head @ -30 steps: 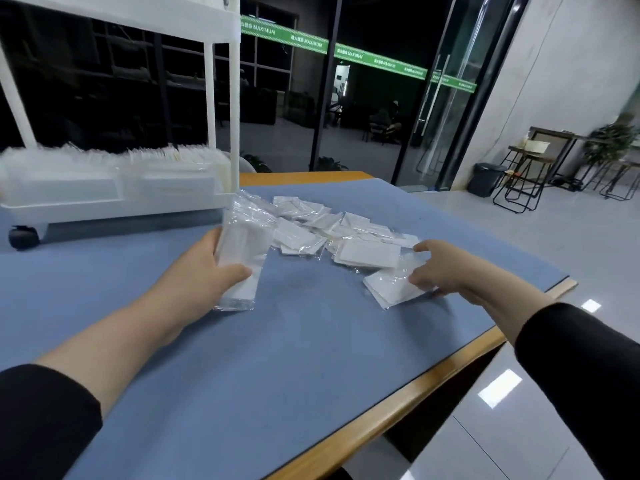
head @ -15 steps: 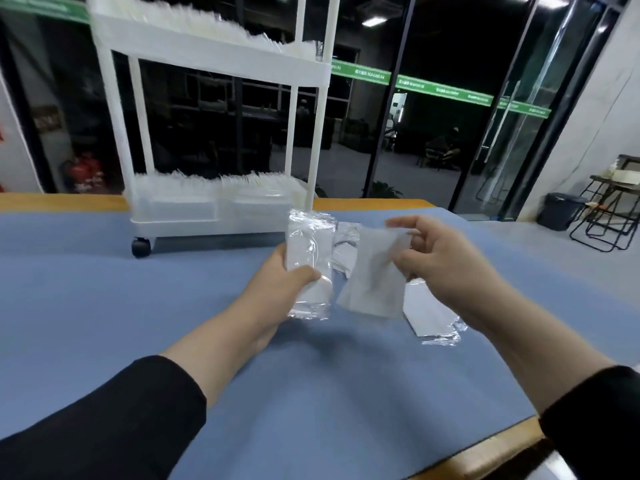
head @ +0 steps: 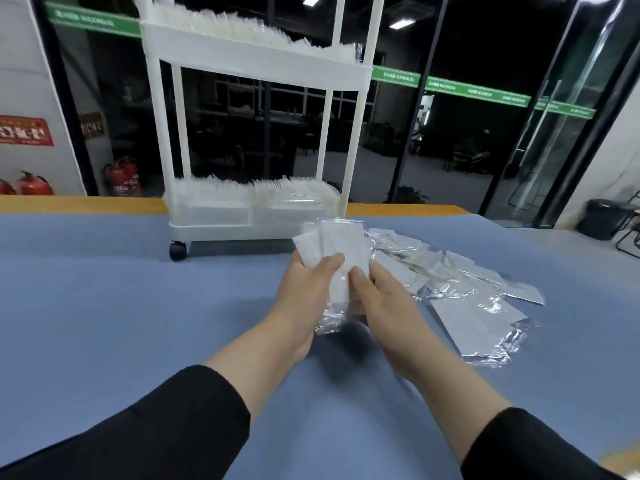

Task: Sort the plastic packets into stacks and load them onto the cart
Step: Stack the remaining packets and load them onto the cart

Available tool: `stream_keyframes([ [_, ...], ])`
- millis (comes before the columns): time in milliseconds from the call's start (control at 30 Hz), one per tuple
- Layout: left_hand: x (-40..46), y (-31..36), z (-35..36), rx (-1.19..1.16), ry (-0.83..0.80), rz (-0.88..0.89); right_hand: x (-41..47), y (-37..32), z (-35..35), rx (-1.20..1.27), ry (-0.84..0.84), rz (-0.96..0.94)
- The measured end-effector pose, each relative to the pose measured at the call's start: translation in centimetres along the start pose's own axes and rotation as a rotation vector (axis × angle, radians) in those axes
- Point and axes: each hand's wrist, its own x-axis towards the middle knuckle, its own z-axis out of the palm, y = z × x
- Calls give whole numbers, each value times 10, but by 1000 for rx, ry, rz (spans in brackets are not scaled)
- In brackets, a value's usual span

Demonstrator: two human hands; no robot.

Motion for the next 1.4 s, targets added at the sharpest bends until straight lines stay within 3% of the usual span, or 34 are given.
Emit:
stream_keyframes([
  [267, 1, 1, 2, 175, -8, 101, -2, -1, -1, 53, -13, -133],
  [333, -1, 7, 0, 129, 72, 146, 0, -8, -9, -3, 35, -210],
  [433, -1, 18, -10, 61, 218, 324, 1, -22, -31, -424, 22, -403],
  [533, -2, 18, -13, 177, 153, 296, 3, -18, -41, -879, -77, -505],
  [667, 4, -7, -11, 575, 43, 151, 3, 14, -44, -683, -58, -413],
  [800, 6, -8, -8, 481, 67, 102, 1, 23, -50, -487, 10, -274],
  [967, -1, -5, -8, 465, -108, 80, -2, 19, -46, -451, -71, -265],
  [1100, 5, 0, -23, 704, -327, 57, 0, 14, -61, -375, -89, -212],
  [1200, 6, -4, -22, 780, -348, 131, -3, 15, -75, -429, -161, -192],
  [1300, 6, -7, -21, 811, -322, 156, -2, 14, -109, -453, 165, -175],
  [1367, 7, -8, -22, 829, -330, 160, -2, 13, -139, -711, 308, 10],
  [1400, 7, -8, -22, 838, -333, 164, -3, 14, -152, -873, 291, 149],
])
